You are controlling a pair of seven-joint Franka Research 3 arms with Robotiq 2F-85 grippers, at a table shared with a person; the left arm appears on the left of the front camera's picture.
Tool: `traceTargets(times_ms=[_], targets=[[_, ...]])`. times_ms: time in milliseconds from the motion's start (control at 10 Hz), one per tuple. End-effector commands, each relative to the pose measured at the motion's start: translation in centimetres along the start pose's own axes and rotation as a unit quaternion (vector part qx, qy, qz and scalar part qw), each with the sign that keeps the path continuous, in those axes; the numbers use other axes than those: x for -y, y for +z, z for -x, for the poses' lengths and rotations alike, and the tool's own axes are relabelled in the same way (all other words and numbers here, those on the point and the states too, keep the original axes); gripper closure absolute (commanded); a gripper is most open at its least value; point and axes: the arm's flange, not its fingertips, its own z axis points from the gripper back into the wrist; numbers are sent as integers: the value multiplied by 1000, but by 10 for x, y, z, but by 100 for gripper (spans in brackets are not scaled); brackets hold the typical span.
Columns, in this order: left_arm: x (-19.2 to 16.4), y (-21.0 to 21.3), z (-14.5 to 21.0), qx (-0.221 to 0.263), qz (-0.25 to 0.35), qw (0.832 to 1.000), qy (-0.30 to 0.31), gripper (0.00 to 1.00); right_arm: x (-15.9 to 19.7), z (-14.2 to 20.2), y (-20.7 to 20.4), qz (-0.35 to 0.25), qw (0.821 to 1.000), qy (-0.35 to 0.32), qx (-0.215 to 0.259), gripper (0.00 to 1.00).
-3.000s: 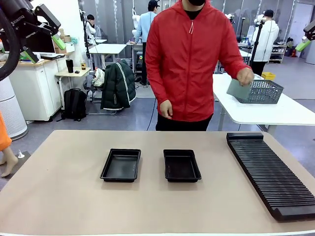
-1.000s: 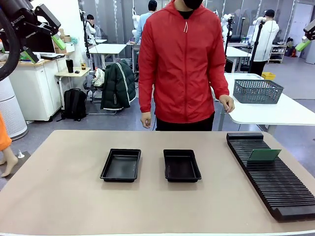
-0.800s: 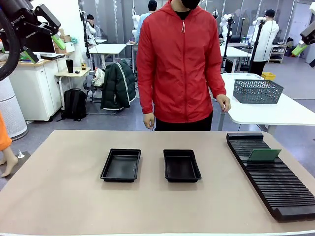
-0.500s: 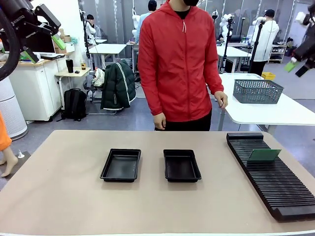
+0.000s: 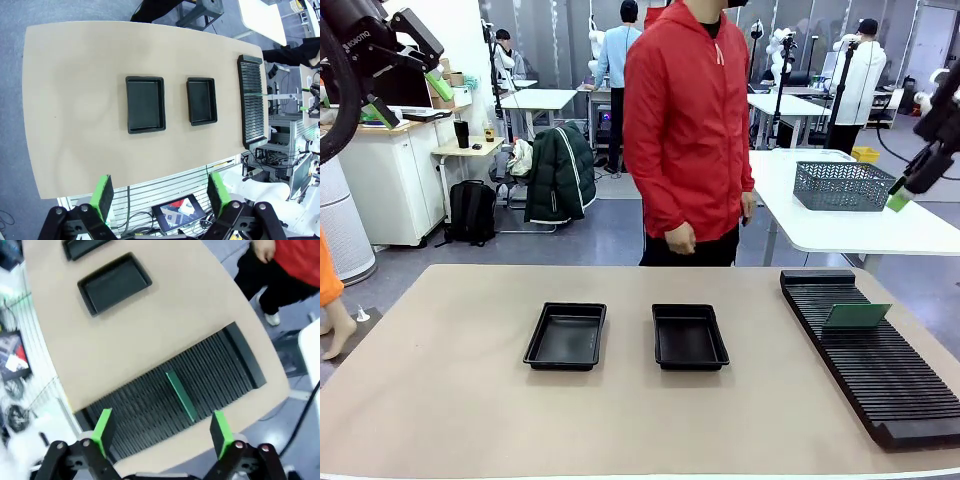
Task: Inspect and transfer BCBs to ESD trays.
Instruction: Pick up the Blank PCB from the PCB Rack and place it in the left ESD tray.
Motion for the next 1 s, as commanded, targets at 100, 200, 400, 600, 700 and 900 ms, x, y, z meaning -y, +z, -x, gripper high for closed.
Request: traceTargets(times_ms=[100,200,400,600,700,900], targets=[[-2,-1,0,2,2,1000,0,0,-13,19,-51,53,992,113,-17,0],[-2,-1,0,2,2,1000,0,0,-13,27,-72,54,986,154,-19,0],[-2,-1,0,2,2,1000,0,0,-13,36,-104,54,977,203,-27,0],[-2,-1,0,2,2,1000,0,0,-10,41,-134,62,967,237,-64,0],[-2,-1,0,2,2,1000,0,0,-7,41,-145,68,966,240,-68,0],[-2,-1,0,2,2,1000,0,0,1,42,-164,65,963,247,-89,0]])
